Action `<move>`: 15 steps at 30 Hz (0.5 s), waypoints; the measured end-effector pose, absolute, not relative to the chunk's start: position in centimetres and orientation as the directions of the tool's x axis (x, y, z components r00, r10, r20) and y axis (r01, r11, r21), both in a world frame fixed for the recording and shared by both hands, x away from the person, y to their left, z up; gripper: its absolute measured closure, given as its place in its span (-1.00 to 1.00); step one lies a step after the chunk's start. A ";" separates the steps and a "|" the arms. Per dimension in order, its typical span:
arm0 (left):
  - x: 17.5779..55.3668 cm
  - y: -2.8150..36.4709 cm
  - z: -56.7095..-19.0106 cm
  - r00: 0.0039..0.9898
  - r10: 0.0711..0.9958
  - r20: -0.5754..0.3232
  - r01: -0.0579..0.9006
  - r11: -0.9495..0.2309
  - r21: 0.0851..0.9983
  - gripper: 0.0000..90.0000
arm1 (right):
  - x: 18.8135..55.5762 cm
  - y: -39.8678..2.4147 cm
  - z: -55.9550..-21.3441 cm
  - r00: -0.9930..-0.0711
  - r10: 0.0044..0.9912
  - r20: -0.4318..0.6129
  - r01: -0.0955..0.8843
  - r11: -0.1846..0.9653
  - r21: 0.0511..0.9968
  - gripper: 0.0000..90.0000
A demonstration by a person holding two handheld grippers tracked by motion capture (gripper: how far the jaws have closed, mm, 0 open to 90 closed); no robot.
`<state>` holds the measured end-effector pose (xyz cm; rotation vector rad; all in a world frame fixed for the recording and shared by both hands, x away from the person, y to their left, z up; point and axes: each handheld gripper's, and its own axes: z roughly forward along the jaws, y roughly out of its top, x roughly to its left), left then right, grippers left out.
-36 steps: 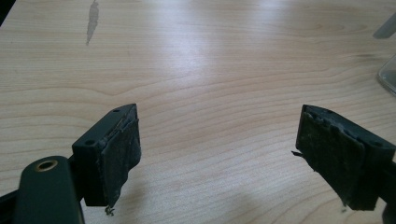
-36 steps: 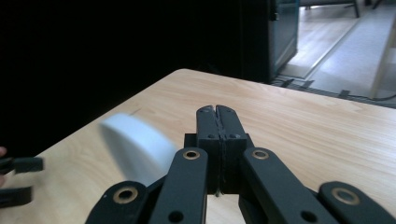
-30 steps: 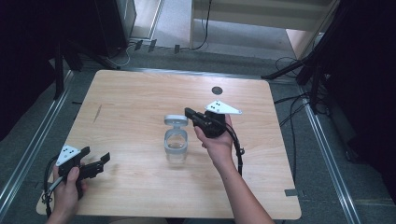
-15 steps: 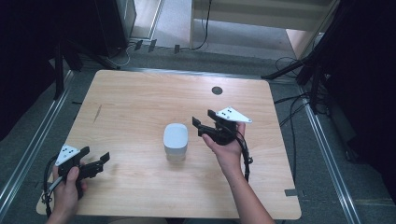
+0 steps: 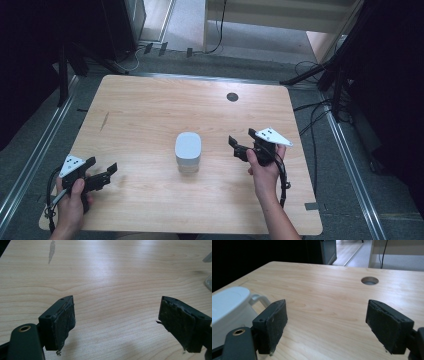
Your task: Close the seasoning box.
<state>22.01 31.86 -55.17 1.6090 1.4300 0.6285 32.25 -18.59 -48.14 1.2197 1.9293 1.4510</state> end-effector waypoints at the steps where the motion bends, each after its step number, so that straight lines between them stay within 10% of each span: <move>1: 22.0 31.9 -55.2 0.213 0.962 -0.173 0.523 0.037 0.852 -0.69 | 32.0 -19.1 -48.4 -0.505 0.848 0.159 0.393 0.062 0.917 -0.60; 15: 22.0 31.8 -55.2 0.213 0.962 -0.170 0.522 0.035 0.852 -0.69 | 27.7 -26.8 -52.3 -0.397 0.893 0.210 0.449 -0.010 0.893 -0.56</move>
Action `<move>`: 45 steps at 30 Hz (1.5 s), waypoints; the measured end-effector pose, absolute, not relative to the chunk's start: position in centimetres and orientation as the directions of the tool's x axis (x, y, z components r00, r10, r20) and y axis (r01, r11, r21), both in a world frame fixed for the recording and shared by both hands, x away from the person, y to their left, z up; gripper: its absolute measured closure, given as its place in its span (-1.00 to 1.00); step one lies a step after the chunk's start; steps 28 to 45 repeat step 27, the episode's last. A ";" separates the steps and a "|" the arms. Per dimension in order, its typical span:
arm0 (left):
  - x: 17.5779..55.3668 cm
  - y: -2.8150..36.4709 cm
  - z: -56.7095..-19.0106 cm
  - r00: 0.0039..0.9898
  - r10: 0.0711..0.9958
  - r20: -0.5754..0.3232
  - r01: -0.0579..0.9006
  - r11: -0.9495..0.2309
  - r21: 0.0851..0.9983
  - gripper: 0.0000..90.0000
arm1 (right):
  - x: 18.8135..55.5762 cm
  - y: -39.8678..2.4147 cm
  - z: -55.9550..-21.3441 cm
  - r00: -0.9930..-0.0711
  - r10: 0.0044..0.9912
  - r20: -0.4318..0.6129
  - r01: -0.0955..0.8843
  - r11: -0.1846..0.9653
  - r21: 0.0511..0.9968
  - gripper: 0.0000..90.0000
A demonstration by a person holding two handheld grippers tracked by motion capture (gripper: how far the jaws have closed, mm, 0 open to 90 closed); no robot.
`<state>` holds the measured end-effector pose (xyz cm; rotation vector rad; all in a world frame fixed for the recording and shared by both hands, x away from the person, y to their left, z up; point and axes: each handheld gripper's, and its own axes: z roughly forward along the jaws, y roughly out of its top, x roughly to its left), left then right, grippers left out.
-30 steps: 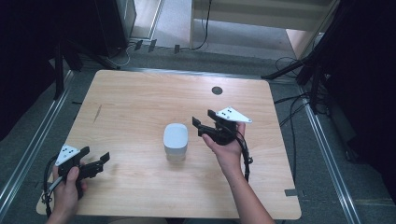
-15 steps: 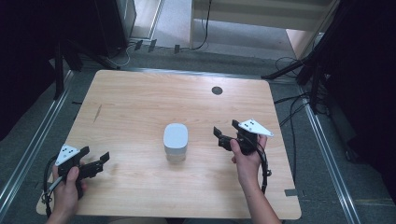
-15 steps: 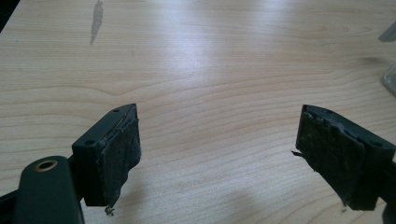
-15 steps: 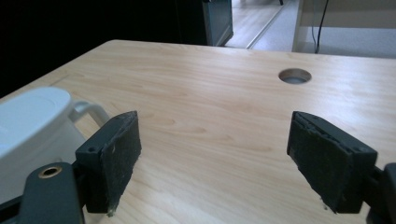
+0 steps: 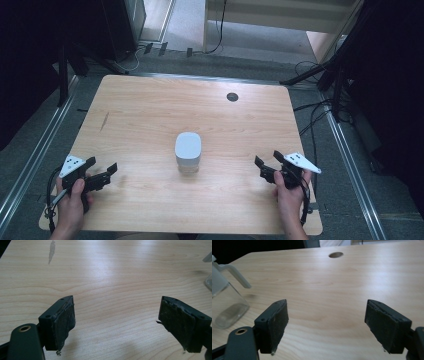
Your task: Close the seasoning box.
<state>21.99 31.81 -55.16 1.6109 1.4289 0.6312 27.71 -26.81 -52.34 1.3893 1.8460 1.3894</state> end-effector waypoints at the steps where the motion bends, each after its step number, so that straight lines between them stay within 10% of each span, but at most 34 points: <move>1: 22.0 31.8 -55.2 0.213 0.962 -0.170 0.522 0.035 0.852 -0.69 | 27.4 -27.5 -52.7 -0.386 0.897 0.216 0.454 -0.019 0.891 -0.56; 16: 22.0 31.8 -55.2 0.208 0.964 -0.167 0.523 0.034 0.851 -0.69 | 22.7 -33.9 -54.6 -0.269 0.948 0.167 0.469 -0.022 0.883 -0.53; 45: 22.1 31.8 -55.2 0.199 0.965 -0.171 0.522 0.044 0.852 -0.69 | 22.7 -33.9 -54.6 -0.257 0.952 0.168 0.491 -0.021 0.871 -0.55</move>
